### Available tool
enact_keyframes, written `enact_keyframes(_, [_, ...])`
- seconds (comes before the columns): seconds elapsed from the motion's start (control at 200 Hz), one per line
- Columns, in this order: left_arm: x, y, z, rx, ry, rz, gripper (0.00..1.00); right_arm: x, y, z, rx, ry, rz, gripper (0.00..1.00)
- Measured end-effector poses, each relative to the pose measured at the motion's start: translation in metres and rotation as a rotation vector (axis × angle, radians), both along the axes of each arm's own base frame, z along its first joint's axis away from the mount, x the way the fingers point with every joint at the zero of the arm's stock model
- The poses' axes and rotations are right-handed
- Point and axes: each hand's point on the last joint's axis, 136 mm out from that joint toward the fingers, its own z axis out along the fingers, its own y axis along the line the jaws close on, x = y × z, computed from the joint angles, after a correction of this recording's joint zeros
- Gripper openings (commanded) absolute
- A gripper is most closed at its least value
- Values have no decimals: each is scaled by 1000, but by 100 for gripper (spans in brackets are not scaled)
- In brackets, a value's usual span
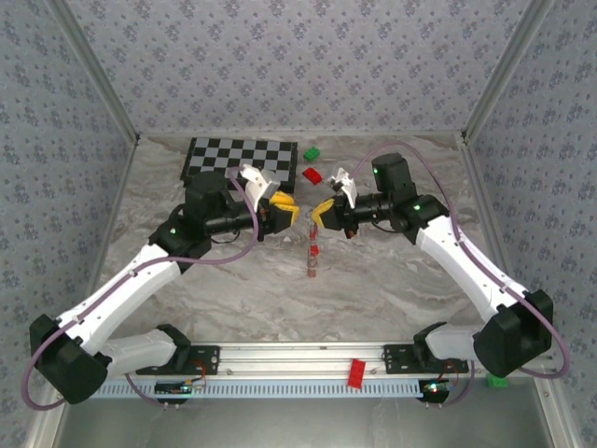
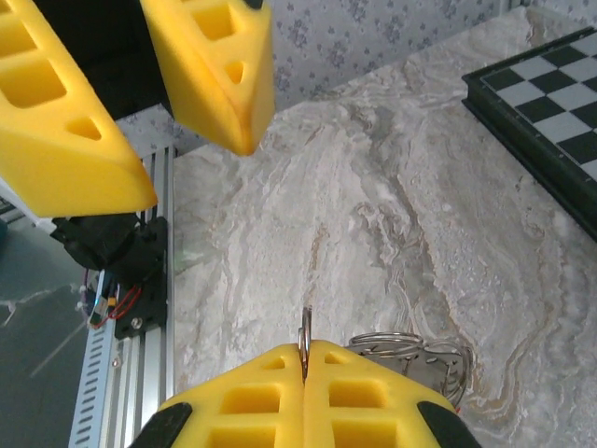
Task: Put the keys on the keyring
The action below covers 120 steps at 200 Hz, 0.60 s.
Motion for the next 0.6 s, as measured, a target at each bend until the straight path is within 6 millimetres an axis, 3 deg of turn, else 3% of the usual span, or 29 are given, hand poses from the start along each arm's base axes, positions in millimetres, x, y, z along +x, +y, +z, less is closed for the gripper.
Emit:
enact_keyframes(0.295, [4,-2,-31,151,50,-30,31,-6,0,-7,-14,11,37,0])
enact_keyframes(0.6, [-8,-2,-28,210,50,-107,30,-11,8,-9,-3,21,76,0])
